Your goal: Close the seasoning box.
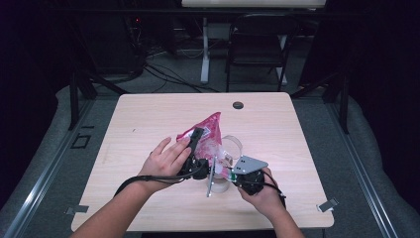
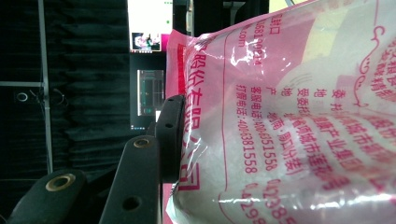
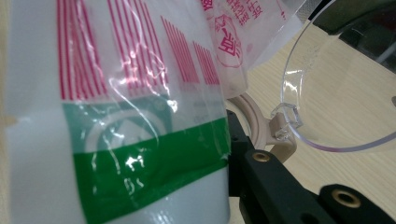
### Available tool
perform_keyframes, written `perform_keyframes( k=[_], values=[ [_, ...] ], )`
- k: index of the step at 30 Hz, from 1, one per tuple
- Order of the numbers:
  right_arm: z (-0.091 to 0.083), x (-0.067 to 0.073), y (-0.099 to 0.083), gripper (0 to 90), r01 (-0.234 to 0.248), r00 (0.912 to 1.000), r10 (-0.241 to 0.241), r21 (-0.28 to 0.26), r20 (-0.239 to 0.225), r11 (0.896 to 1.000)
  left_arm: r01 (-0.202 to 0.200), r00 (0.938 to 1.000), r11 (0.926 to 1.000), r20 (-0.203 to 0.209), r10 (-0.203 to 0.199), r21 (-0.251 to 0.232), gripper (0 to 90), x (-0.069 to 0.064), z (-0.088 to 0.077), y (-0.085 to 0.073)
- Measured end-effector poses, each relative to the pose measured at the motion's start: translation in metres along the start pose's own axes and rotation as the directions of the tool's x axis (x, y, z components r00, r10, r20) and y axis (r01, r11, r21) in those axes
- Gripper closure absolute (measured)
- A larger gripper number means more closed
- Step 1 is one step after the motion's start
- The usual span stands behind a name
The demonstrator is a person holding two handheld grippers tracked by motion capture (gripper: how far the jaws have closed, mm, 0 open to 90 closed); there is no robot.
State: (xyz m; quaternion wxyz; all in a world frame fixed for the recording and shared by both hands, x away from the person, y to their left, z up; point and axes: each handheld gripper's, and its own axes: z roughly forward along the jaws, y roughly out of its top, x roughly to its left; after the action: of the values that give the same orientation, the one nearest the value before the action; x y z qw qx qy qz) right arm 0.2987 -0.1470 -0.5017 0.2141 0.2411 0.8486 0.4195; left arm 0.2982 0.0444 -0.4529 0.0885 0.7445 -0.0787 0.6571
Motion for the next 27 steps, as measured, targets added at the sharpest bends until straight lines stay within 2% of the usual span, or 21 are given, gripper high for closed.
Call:
perform_keyframes(
  k=[19, 27],
  values=[
    [-0.0018, -0.0008, 0.0006, 90.0, -0.002, 1.0000, 0.002, -0.010, 0.005, 1.000, 0.000, 1.0000, 1.0000, -0.008, 0.000, -0.003, 63.5, 0.0013, -0.0003, 0.0003],
    [-0.0016, -0.0008, 0.0006, 90.0, 0.000, 1.0000, 0.000, -0.006, 0.004, 1.000, 0.007, 1.0000, 1.0000, 0.002, -0.007, -0.001, 63.2, 0.0003, -0.0001, -0.0005]
  ],
)
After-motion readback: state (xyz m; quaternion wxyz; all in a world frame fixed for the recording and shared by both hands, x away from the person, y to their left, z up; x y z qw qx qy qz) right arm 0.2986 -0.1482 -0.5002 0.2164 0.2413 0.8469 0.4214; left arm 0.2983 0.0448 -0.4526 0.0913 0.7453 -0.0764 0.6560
